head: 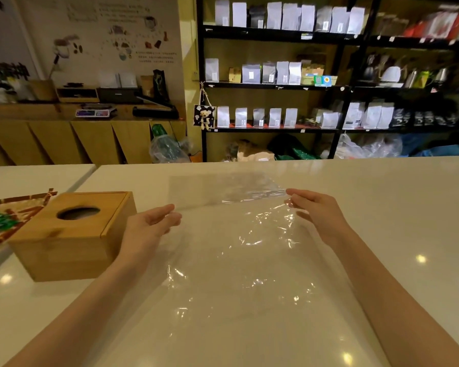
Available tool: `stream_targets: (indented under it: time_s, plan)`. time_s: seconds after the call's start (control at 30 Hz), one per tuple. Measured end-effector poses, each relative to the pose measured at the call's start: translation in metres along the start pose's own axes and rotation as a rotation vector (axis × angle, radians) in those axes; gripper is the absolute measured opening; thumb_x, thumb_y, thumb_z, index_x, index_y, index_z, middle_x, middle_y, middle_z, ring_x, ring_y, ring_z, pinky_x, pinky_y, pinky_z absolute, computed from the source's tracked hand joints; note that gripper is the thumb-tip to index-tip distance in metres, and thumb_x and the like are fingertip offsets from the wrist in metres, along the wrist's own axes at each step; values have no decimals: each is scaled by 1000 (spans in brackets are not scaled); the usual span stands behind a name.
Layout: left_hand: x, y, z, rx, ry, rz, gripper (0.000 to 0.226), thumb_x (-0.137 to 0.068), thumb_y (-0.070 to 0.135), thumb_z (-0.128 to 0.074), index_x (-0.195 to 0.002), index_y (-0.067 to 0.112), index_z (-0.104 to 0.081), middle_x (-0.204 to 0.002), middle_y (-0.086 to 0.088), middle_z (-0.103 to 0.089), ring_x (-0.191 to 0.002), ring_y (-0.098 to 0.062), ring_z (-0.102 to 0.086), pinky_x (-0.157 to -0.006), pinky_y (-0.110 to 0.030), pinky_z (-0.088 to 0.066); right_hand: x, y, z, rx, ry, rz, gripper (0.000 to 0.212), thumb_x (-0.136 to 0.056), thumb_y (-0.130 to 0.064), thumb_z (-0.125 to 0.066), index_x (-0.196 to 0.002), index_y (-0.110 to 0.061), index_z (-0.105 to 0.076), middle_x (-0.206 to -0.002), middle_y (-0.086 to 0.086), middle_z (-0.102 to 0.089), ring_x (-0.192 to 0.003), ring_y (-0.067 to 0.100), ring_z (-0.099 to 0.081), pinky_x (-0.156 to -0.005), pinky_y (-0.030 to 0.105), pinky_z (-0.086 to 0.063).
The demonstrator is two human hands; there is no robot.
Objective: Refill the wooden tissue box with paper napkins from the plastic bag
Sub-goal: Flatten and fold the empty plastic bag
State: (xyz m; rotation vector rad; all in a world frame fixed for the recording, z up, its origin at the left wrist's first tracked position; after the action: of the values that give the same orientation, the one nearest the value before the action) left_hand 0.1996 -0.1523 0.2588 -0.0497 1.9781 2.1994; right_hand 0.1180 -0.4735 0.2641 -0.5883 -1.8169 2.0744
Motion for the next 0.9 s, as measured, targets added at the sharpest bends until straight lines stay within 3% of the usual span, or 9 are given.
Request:
stream_targets:
  time_s: [0.13,0.23,0.37,0.5,0.6,0.7,0.77,0.83,0.9]
  plan:
    - [1,8,6,-137,44,-83,41,-78,15,-69,-117,6,-61,-102,-11,-70,-99,-20,-64,-96,-33,-46,3,-11,0,61,-29,71,27,-78,-6,-68,-102,-15,-70,-85,0,-71,-85,10,-64,-78,19,-45]
    - [7,20,12,-312,122,-189,33,-79,17,-68,-111,8,-65,-98,-3,-69,-90,-12,-62,-81,-18,-44,5,-18,-4,252,-55,153,34,-72,0,-72,-102,-15,-71,-80,0,-69,-80,10,-63,-75,17,-43]
    - [17,44,11,-517,178,-403,17,-79,13,-67,-95,8,-71,-87,-3,-70,-77,-10,-60,-69,-12,-40,6,-23,-7,541,47,246,13,-78,-16,-72,-91,-16,-74,-85,1,-65,-88,16,-56,-73,21,-41]
    - [24,63,0,-686,171,-592,10,-76,10,-70,-85,8,-72,-85,-6,-65,-74,-14,-53,-64,-15,-37,13,-38,-16,1032,139,446,16,-79,-28,-70,-94,-21,-73,-124,5,-57,-125,25,-38,-103,39,-28]
    - [27,77,-13,-714,115,-650,10,-75,11,-71,-85,9,-72,-93,0,-54,-85,-13,-50,-66,-9,-34,24,-45,-50,1060,-78,554,33,-80,-35,-68,-112,-29,-64,-141,-2,-47,-135,20,-31,-114,41,-11]
    - [26,97,-21,-678,84,-707,13,-76,13,-69,-89,12,-72,-100,1,-57,-91,-11,-51,-72,-7,-35,38,-62,-77,931,-158,668,27,-85,-31,-63,-112,-25,-65,-120,-6,-65,-115,11,-55,-117,39,-9]
    - [24,116,-17,-576,100,-780,23,-76,14,-69,-99,14,-69,-104,2,-61,-96,-13,-57,-81,-13,-43,43,-79,-78,829,-95,765,16,-86,-22,-63,-99,-19,-71,-96,-4,-74,-88,12,-66,-112,36,-26]
    - [24,124,-6,-475,123,-765,46,-75,23,-69,-118,17,-58,-117,8,-53,-110,-8,-50,-91,-16,-40,46,-98,-67,691,-51,777,10,-83,-14,-66,-90,-16,-74,-81,-6,-73,-74,10,-65,-92,24,-45]
    - [15,116,8,-382,108,-614,80,-67,44,-71,-136,24,-38,-136,13,-38,-123,-4,-35,-100,-23,-32,46,-115,-53,532,-61,704,10,-80,-10,-69,-85,-17,-74,-75,-12,-70,-75,6,-65,-74,9,-47]
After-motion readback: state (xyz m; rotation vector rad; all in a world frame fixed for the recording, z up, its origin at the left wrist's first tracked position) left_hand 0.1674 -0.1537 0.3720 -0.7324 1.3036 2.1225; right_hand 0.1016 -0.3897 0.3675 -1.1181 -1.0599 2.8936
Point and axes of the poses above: each hand's wrist, its own x-axis away from the middle knuckle, its own z-axis out of the back of the hand, y = z × x, the point moved 7 cm from there along -x, towards the middle knuckle
